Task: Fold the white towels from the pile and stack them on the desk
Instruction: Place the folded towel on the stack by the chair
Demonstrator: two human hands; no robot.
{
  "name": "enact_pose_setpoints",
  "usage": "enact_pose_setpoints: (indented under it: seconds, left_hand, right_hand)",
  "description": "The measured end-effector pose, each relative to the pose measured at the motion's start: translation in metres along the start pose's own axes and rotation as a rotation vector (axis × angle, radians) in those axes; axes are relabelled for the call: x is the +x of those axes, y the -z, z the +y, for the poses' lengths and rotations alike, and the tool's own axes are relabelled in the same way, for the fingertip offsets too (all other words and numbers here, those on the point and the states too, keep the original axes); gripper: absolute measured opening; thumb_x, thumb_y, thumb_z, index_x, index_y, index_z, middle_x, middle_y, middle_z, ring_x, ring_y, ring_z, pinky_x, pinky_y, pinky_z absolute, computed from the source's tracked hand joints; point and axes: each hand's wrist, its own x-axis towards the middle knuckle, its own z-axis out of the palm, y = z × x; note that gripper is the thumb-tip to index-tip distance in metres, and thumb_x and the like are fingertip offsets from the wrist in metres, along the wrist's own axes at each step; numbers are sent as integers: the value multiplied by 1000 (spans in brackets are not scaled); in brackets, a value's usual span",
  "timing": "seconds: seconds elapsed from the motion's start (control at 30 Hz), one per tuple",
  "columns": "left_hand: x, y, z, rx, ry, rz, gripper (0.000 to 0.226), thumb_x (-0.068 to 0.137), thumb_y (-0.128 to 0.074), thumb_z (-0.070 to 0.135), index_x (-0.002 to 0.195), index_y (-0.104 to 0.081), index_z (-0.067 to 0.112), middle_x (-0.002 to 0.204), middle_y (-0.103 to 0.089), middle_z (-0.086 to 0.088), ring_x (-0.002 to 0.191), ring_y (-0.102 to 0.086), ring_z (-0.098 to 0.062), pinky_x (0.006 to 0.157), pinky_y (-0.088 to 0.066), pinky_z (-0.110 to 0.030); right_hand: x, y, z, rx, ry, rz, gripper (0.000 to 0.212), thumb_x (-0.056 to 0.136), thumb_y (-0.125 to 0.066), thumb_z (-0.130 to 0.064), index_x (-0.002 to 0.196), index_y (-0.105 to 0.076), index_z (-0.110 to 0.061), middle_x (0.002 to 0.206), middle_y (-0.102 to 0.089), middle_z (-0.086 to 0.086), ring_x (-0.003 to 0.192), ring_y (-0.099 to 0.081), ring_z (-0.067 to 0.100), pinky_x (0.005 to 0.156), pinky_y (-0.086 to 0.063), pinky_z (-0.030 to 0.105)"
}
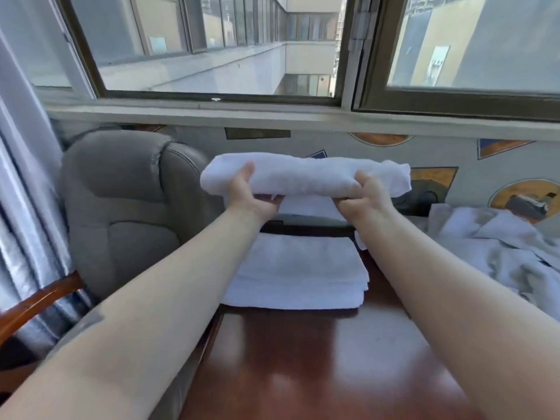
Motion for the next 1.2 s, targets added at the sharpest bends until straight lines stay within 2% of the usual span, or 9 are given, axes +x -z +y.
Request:
enact_pose_setpoints:
  seconds: [0.23, 0.37, 0.63, 0.8, 0.87, 0.93, 1.03, 1.1, 1.2]
  left_hand:
    - [66, 133, -24, 168, 129, -24, 40, 86, -68, 21, 125, -62, 15, 118, -70, -10, 106, -68, -31, 93, -54, -46]
    - [73, 224, -67, 184, 269, 170, 33, 90, -64, 11, 122, -64, 15, 122, -68, -10, 106, -66, -28, 105, -45, -42]
    - [79, 232, -76, 119, 204, 193, 45, 85, -66, 7, 129, -61, 16, 121, -69, -9, 107, -67, -27, 93, -52, -39]
    - [58, 220, -72, 312, 104, 539, 32, 89, -65, 3, 120, -59, 9, 119, -64, -11, 108, -63, -27, 86, -52, -37]
    - [42, 207, -79, 648, -367, 791, 40, 81, -64, 6, 120, -54, 6, 125, -55, -12, 116, -55, -28, 89, -48, -36]
    - [42, 194, -96, 1147, -945, 312, 51, 83, -55, 6, 133, -48, 8, 141, -44, -13, 137, -36, -25, 114, -29, -34]
    - [90, 176, -100, 2020, -815, -314, 53, 102, -32, 12, 154, -23, 15, 163, -15, -3, 151, -3, -15, 122, 0, -33]
    - [121, 192, -87, 2480, -532, -310, 55, 107, -19, 33, 157, 0, 22, 165, 8, 3, 151, 10, -14, 122, 4, -35]
    - [139, 205, -76, 2543, -388, -221, 61, 104, -14, 47, 157, 6, 24, 163, 15, 4, 150, 16, -15, 121, 7, -35]
  right_hand:
    - [66, 85, 90, 165, -68, -79, 31, 100, -54, -21, 129, -56, -14, 125, -65, 10, 117, -61, 28, 99, -49, 44]
    - [88, 152, 163, 234, -194, 179, 42, 95, -58, -12, 136, -54, -16, 131, -63, 8, 119, -60, 26, 90, -51, 44]
    - [95, 156, 167, 168, -116, 228, 44, 92, -64, -14, 135, -56, -16, 129, -64, 6, 114, -62, 23, 94, -52, 40]
    - [78, 151, 159, -256, 508, 810, 63, 78, -73, -12, 137, -48, -14, 136, -56, 0, 116, -56, 13, 102, -44, 30]
    - [74, 138, 159, -661, 994, 742, 67, 79, -59, -11, 143, -39, -18, 145, -43, -11, 132, -40, 8, 112, -30, 26]
    - [84, 111, 176, -1269, 1227, 271, 62, 85, -49, -15, 147, -38, -19, 152, -37, -7, 141, -28, 13, 118, -16, 32]
    - [116, 94, 192, -2228, 879, -268, 60, 102, -28, -37, 156, -4, -27, 165, 1, 0, 151, 8, 22, 119, 9, 44]
    - [139, 125, 170, -2338, 597, -185, 58, 103, -17, -48, 155, 6, -35, 164, 12, -4, 150, 15, 20, 120, 9, 45]
    - [154, 171, 119, -2221, 395, 134, 59, 102, -10, -53, 155, 6, -35, 164, 11, -1, 150, 9, 22, 121, 2, 45]
